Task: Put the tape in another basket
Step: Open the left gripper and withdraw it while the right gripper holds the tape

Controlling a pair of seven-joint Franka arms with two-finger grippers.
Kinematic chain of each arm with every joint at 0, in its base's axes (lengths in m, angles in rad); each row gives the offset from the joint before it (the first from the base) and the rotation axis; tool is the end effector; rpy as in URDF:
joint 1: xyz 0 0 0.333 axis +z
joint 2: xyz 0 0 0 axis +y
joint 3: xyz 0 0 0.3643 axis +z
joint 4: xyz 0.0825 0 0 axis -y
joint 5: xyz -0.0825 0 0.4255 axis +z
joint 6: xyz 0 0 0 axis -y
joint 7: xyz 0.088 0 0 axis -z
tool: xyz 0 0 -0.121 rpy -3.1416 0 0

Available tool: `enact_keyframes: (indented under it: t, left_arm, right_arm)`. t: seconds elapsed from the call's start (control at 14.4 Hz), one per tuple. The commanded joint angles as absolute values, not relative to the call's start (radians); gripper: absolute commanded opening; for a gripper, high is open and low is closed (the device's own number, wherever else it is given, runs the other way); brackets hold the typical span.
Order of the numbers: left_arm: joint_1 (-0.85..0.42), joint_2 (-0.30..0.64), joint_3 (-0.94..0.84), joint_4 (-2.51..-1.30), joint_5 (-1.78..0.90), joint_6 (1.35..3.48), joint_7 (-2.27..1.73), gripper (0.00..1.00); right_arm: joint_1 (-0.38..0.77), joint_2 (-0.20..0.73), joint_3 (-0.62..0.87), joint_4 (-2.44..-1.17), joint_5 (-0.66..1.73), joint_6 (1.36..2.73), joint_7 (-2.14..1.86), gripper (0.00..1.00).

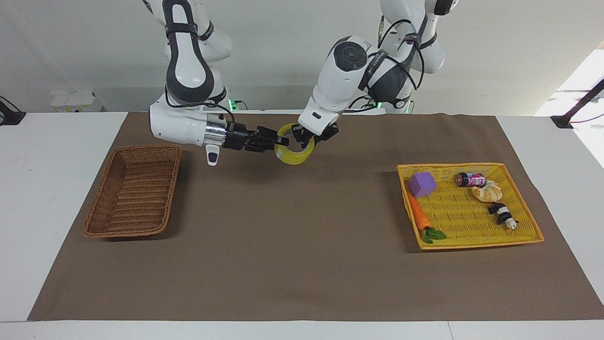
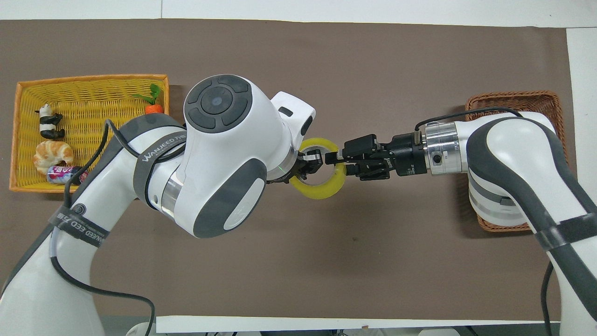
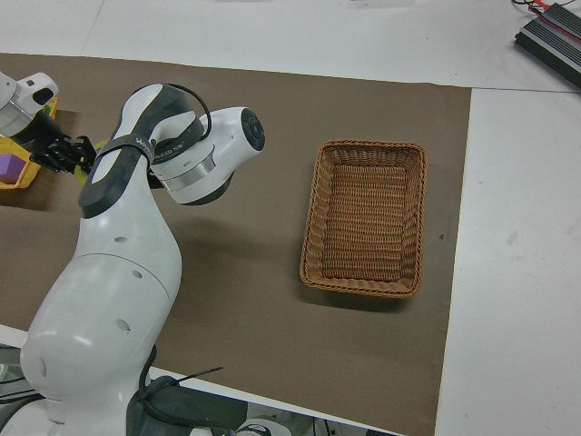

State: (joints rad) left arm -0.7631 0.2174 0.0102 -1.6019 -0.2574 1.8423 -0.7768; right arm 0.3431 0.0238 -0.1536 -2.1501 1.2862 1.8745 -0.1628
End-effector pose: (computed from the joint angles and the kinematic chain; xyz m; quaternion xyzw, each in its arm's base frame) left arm 0.4821 -0.4850 0.5302 0.9913 0.0447 -0.0769 0.0966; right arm 0.5467 0.1924 0.4329 -0.8261 0.1199 0.1259 0.5360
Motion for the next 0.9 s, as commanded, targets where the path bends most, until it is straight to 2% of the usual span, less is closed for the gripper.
enact_keyframes:
  t: [0.0,0.28,0.55,0.62,0.83]
  left_arm:
    - [-0.759,0.163,0.05,-1.547,-0.233,1.716,-0.765,0.99]
    - [-0.762,0.042,0.246,-1.526,-0.198,1.536,-0.657,0.99]
    - [-0.761,0.015,0.505,-1.526,-0.114,1.39,-0.383,0.99]
    - [-0.761,0.015,0.585,-1.528,-0.097,1.39,-0.279,1.0]
    - [-0.759,0.015,0.771,-1.548,-0.087,1.428,-0.117,1.0]
  right_arm:
    - [0.333,0.002,-0.147,-2.163,1.307,1.878,-0.161,0.0]
    - [0.331,0.002,-0.147,-2.161,1.307,1.876,-0.161,0.0]
    - [0.327,0.012,-0.15,-2.142,1.26,1.875,-0.17,0.0]
    - [0.312,0.02,-0.152,-2.119,1.2,1.864,-0.178,0.0]
    - [0.169,0.058,-0.152,-2.021,1.021,1.777,-0.218,0.0]
